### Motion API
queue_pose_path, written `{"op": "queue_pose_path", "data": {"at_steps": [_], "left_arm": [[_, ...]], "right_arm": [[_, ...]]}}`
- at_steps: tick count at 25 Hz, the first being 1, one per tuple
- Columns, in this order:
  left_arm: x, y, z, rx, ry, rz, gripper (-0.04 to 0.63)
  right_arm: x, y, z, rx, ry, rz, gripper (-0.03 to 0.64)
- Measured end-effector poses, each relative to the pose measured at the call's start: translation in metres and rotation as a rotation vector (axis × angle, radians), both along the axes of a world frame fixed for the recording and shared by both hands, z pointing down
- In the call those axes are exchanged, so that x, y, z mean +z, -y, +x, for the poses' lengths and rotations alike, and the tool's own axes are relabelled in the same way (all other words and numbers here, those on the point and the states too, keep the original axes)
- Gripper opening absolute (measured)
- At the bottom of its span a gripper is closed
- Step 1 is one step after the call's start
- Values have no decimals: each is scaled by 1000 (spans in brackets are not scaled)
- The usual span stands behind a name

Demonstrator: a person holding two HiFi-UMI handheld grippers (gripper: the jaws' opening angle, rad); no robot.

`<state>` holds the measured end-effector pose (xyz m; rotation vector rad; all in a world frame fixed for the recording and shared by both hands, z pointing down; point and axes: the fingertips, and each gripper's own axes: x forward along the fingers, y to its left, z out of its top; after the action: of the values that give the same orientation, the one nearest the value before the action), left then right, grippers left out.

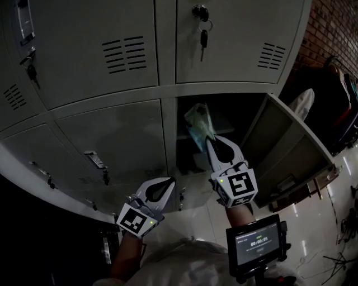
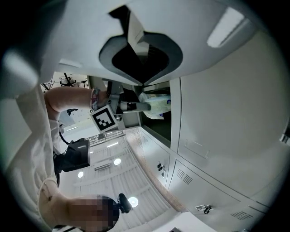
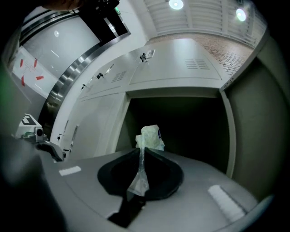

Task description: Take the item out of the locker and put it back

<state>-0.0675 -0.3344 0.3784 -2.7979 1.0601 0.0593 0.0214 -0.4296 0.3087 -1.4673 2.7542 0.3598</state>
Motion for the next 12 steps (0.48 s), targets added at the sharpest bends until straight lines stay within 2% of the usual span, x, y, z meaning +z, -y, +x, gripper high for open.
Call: {"op": "queue_pose_path", "data": {"at_steps": [4,12], "left_arm": [[3,-21,-9,3,5,-6,0],[12,-59,-21,16,-15,-44,0]], "right_arm": [[12,-50,-5,-9,39,1,20],[42,-111,-21,-14,14,-65,20]]}}
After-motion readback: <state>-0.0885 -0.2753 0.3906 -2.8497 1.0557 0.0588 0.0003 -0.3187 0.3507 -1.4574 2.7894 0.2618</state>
